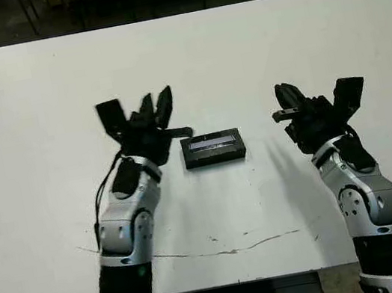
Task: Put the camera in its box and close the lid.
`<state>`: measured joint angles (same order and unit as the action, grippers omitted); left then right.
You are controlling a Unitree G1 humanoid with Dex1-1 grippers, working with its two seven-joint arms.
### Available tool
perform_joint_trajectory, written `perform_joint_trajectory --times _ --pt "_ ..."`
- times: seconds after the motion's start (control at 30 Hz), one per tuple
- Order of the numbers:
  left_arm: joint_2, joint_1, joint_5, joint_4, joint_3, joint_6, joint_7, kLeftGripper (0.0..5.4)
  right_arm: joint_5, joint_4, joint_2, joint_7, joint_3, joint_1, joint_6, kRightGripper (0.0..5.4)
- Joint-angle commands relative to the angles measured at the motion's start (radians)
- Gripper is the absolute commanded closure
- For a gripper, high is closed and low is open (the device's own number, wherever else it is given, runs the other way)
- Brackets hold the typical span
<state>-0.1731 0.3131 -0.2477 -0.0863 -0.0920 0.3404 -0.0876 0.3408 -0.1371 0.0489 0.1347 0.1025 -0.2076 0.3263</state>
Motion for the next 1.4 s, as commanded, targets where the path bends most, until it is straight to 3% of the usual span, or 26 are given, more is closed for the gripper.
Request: perform_joint_trajectory --times 0.03,0.27,0.63,0.93,1.1,1.27,1.4 --pt "-0.003 -0.011 0.039 0.038 -0.05 0.023 0.004 5.38 -0.017 -0.001 0.01 -0.009 0.001 0.014 0.011 5.4" --pt "0.007 -0.063 0.055 0.09 -0.12 0.097 -0.013 5.38 -0.004 -0.008 -0.004 -0.009 0.011 0.017 0.019 5.4" --pt "0.048 -0.119 0.08 0.16 -0.152 0.248 -0.026 5.38 -0.003 -0.018 -0.009 -0.014 0.013 0.02 0.023 5.4" --pt "0.066 -0.121 0.088 0.17 -0.133 0.281 -0.049 5.38 -0.007 -0.025 -0.008 -0.014 0.009 0.024 0.032 5.4" --pt "0.077 -0.118 0.06 0.067 -0.068 0.175 -0.071 5.38 -0.005 -0.013 -0.009 -0.013 0.01 0.016 0.032 5.4" --pt "0.128 -0.051 0.016 0.0 0.076 0.022 -0.097 5.38 -0.007 0.007 -0.015 -0.015 0.012 0.001 0.02 5.4" --pt "0.214 -0.003 0.057 0.053 0.177 -0.148 -0.083 5.38 -0.039 0.035 -0.024 -0.032 0.001 -0.014 -0.017 5.4"
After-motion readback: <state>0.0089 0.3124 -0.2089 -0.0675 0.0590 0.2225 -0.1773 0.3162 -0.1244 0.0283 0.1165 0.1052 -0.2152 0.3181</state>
